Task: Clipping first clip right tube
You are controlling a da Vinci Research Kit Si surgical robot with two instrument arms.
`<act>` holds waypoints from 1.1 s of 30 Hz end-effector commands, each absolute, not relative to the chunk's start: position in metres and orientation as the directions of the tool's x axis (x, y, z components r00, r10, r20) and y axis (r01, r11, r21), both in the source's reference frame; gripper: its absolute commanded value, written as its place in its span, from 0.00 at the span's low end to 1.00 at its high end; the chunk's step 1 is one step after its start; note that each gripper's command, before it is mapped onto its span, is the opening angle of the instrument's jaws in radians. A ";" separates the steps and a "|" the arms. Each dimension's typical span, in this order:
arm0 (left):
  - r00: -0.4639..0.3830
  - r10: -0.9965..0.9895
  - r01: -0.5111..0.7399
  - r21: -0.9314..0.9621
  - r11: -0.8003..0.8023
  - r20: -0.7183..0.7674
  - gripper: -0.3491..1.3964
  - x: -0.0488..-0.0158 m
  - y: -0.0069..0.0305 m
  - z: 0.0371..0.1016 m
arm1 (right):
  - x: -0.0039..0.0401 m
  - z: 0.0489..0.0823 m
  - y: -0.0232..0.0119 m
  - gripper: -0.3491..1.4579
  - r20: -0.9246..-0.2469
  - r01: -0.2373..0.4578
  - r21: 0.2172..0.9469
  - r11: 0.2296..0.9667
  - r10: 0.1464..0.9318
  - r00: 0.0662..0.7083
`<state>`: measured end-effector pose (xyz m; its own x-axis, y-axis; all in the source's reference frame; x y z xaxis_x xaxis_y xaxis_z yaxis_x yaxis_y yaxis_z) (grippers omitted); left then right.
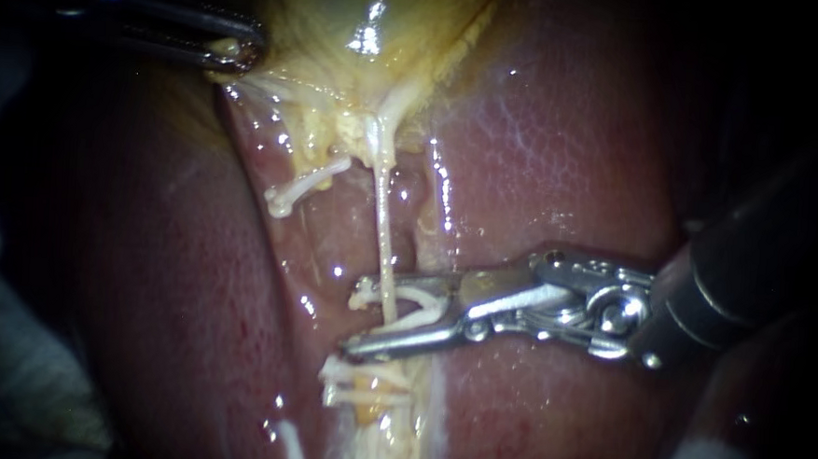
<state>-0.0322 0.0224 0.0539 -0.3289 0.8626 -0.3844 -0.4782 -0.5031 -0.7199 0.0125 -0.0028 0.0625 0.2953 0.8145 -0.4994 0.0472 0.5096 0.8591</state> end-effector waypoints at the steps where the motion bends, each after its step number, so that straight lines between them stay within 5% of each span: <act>1: -0.329 0.863 -0.478 -0.720 -0.503 -0.384 0.00 -0.0322 0.0224 0.0539 | 0.0125 0.0621 -0.0029 0.45 -0.500 0.062 0.860 0.506 0.813 0.296; 9: -0.329 0.863 -0.478 -0.720 -0.503 -0.384 0.00 -0.0322 0.0224 0.0539 | 0.0126 0.0605 -0.0029 0.38 -0.492 0.116 0.869 0.482 0.812 0.312; 22: -0.329 0.863 -0.478 -0.720 -0.503 -0.384 0.00 -0.0323 0.0224 0.0540 | 0.0119 0.0602 -0.0028 0.00 -0.402 0.078 0.914 0.399 0.858 0.320; 33: -0.329 0.863 -0.478 -0.720 -0.503 -0.384 0.00 -0.0323 0.0224 0.0540 | 0.0116 0.0601 -0.0032 0.00 -0.365 0.066 0.929 0.364 0.874 0.321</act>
